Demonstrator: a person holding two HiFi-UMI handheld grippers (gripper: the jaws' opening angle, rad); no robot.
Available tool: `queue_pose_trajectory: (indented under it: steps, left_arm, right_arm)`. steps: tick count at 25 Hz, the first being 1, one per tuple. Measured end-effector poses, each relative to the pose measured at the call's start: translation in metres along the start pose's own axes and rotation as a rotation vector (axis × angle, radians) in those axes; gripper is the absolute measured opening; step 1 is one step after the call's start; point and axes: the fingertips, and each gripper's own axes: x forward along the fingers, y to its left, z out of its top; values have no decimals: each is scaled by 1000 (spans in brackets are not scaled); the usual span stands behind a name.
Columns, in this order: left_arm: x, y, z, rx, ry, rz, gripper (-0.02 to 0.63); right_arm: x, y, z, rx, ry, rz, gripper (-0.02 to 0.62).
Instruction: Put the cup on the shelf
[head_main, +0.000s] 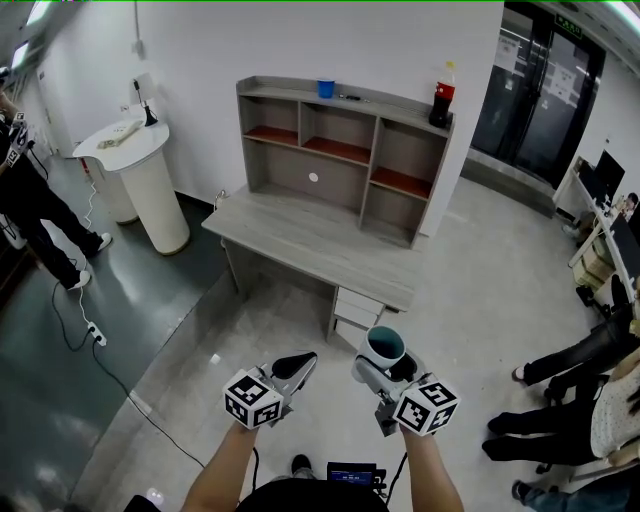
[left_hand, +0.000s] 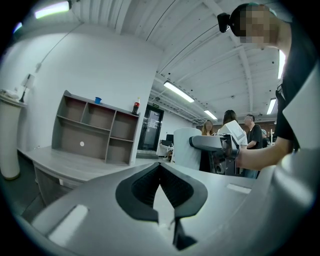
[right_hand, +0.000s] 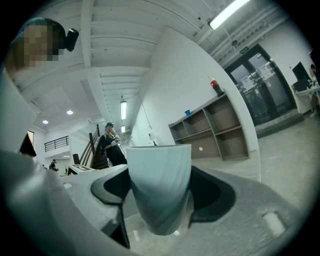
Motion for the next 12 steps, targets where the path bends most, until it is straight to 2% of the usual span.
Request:
queue_pose_trajectory:
  steps: [12]
  left_arm:
    - [-6, 43, -2, -20, 10, -13, -2]
  right_arm:
    - [42, 3, -8, 15, 23, -13, 360]
